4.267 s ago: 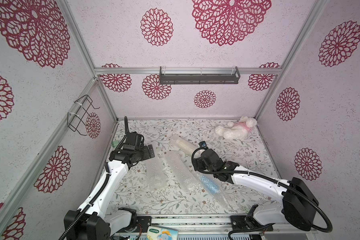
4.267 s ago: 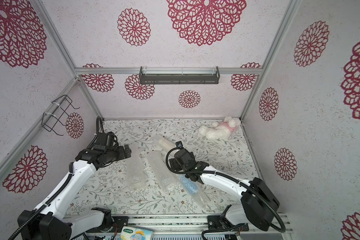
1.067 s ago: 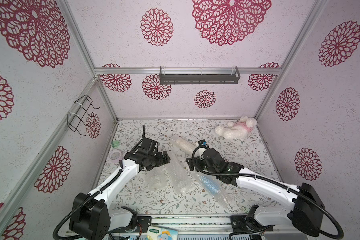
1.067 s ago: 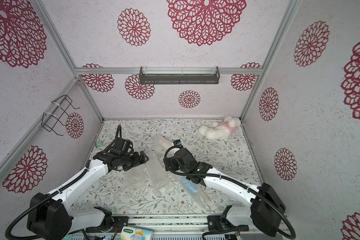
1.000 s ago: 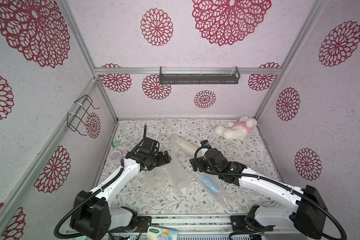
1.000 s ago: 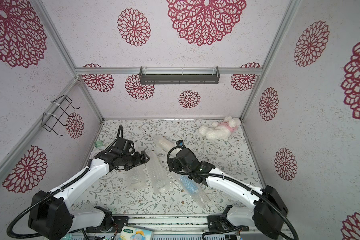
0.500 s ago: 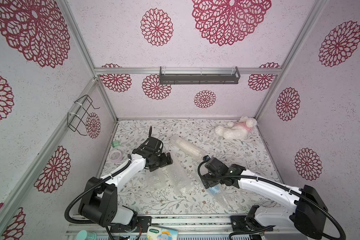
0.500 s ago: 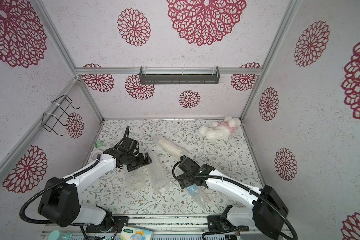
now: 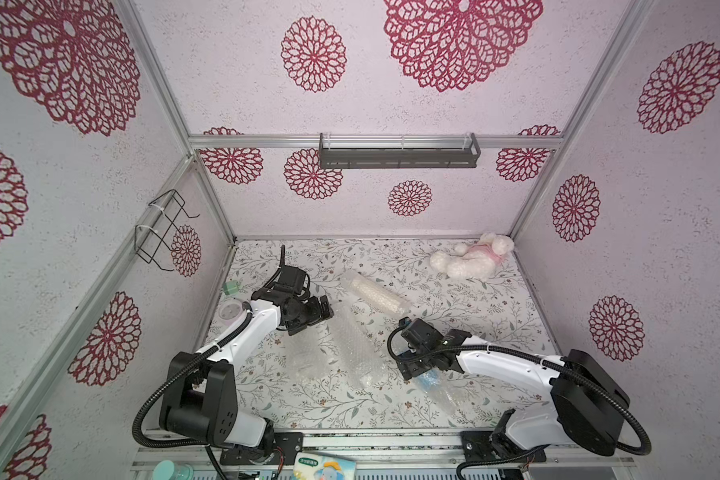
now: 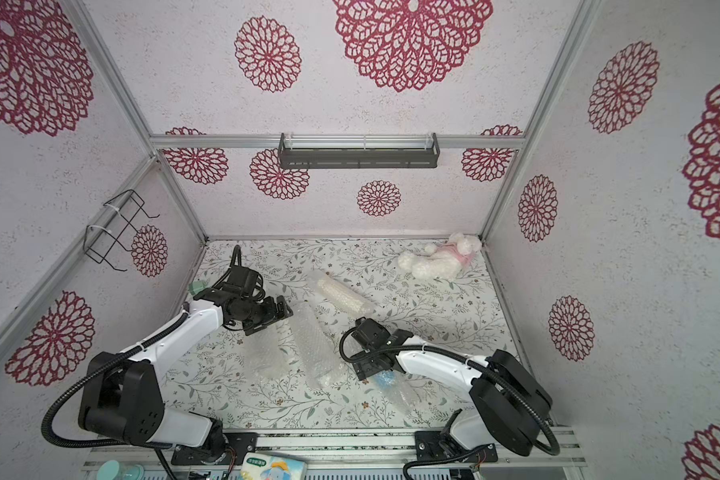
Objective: Unwrap the vase from the bubble wrap
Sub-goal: Adjust the bubble wrap at the center of the board, then move the bubble wrap to the center of the board.
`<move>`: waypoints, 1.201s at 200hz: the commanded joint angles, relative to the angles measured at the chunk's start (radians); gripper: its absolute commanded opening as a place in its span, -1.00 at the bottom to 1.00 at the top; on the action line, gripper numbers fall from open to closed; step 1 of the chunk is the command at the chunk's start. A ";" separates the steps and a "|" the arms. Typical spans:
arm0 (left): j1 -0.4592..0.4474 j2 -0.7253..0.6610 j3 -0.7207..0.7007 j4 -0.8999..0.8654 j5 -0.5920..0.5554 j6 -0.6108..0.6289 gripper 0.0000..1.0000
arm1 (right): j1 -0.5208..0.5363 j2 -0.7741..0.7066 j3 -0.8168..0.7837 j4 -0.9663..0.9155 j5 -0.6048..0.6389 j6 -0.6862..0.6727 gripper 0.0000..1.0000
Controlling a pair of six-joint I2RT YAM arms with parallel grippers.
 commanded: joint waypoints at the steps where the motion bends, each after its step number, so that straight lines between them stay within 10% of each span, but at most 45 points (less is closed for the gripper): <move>1: -0.008 -0.033 0.024 -0.003 -0.003 0.014 0.94 | -0.023 -0.013 -0.020 0.084 -0.008 0.084 0.59; 122: -0.150 -0.012 0.121 0.016 -0.114 0.004 0.94 | -0.186 -0.235 -0.214 0.294 0.145 0.522 0.11; 240: -0.318 0.180 0.320 0.010 -0.124 -0.028 0.94 | -0.293 -0.162 -0.104 0.338 0.117 0.347 0.22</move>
